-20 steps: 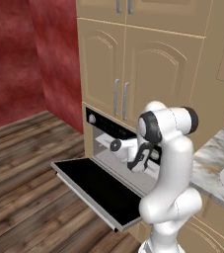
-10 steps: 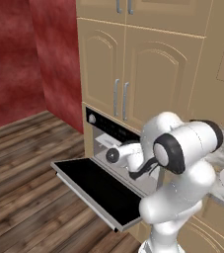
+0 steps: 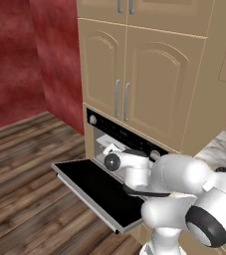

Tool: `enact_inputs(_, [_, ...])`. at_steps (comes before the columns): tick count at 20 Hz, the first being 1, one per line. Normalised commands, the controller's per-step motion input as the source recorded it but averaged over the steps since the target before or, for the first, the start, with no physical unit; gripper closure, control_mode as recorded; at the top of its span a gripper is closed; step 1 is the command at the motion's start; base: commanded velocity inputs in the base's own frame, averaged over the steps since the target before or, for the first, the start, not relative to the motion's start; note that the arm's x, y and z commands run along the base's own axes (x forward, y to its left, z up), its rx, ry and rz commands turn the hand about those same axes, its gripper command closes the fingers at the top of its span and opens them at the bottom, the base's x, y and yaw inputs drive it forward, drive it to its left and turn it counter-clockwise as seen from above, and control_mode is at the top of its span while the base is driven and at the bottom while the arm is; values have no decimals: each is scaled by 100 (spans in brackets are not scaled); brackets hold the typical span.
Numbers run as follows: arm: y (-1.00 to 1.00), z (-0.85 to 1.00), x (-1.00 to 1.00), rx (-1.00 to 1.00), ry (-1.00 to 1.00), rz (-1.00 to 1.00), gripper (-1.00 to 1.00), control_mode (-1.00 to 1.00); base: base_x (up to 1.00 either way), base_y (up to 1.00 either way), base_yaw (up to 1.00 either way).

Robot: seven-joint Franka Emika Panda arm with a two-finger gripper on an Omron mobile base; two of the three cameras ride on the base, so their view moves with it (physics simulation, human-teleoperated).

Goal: Place the fish on the top rack of the oven, and slide the tray back inside. Close the oven door.

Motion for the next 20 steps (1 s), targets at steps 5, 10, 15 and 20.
enact_inputs(5, [94, 68, -17, 0, 3, 1, -100, -100, 0, 0, 0])
enact_inputs(10, [100, 41, -10, -2, 15, 2, -100, -100, 0, 0, 0])
enact_inputs(15, [100, 1, -24, -11, 6, 0, -100, -100, 0, 0, 0])
enact_inputs(20, [100, -42, -44, -21, -3, 0, -100, -100, 0, 0, 0])
